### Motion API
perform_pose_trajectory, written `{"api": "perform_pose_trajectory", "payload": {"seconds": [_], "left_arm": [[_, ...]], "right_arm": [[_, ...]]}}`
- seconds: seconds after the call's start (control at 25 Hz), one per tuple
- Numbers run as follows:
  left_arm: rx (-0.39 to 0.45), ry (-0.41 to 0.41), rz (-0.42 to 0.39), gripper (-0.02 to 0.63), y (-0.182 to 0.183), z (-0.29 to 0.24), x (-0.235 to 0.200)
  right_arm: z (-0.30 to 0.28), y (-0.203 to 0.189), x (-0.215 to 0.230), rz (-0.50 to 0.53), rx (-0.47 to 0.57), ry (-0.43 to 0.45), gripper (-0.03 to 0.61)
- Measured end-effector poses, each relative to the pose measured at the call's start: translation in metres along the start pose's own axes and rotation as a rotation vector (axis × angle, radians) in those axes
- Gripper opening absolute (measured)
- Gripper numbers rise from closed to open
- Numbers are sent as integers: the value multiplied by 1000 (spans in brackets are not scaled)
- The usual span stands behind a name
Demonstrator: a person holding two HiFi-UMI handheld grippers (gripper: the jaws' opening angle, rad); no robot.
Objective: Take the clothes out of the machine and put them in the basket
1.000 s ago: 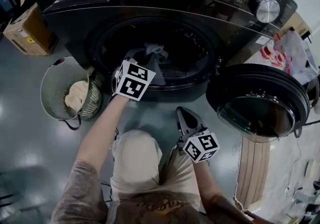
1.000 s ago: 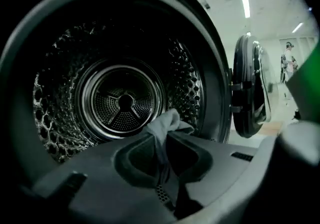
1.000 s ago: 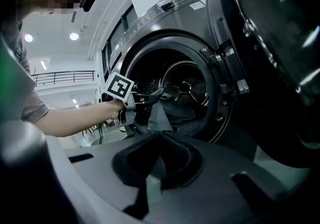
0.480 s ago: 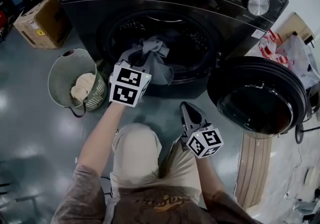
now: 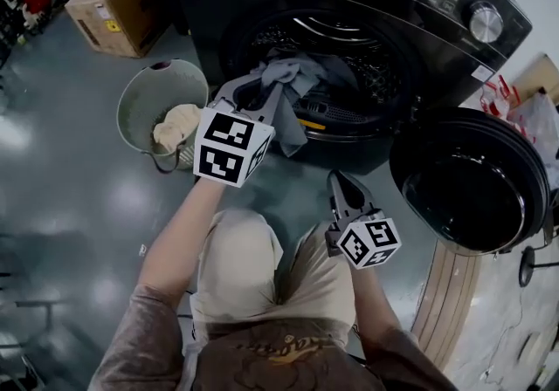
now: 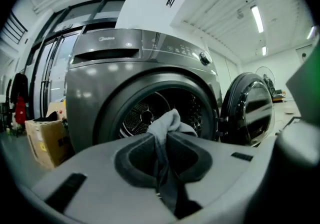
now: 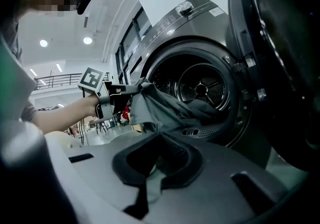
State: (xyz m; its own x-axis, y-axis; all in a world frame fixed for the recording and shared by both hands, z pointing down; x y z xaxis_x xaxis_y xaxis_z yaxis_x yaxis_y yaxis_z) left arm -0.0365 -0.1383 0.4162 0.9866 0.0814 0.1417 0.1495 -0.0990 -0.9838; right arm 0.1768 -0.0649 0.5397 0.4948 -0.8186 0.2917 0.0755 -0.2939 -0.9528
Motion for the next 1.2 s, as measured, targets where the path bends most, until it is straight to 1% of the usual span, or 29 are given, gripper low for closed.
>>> {"api": "perform_pose_trajectory", "payload": {"seconds": [0.16, 0.32, 0.6, 0.72, 0.96, 1.2], "left_arm": [[-19, 55, 22, 56, 3, 21, -16], [-11, 113, 44, 56, 8, 43, -36], [2, 232, 105, 55, 10, 85, -85], [16, 278, 107, 55, 16, 100, -101], [15, 334, 110, 55, 16, 119, -119], [-12, 377, 102, 55, 5, 118, -135]], "right_arm": [[-13, 2, -8, -19, -11, 70, -3], [-28, 4, -18, -17, -22, 128, -3], [-59, -1, -44, -18, -40, 228, -3], [-70, -2, -54, -17, -46, 267, -3], [-81, -3, -67, -17, -47, 311, -3], [-83, -4, -69, -23, -46, 312, -3]]}}
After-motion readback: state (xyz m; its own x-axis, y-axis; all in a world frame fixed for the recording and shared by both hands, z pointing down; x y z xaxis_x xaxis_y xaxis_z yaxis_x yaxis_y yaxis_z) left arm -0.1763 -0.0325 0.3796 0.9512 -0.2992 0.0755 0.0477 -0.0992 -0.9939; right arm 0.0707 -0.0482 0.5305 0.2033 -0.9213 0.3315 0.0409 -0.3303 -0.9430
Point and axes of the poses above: the fingertips, and each gripper's own axes: z backward along the fingers, x to its right, y out of its top, the point moved 5 cm from there along z, backward along the fingers, and after that the axes turned 15 degrees about y, right-handed, at the moved point
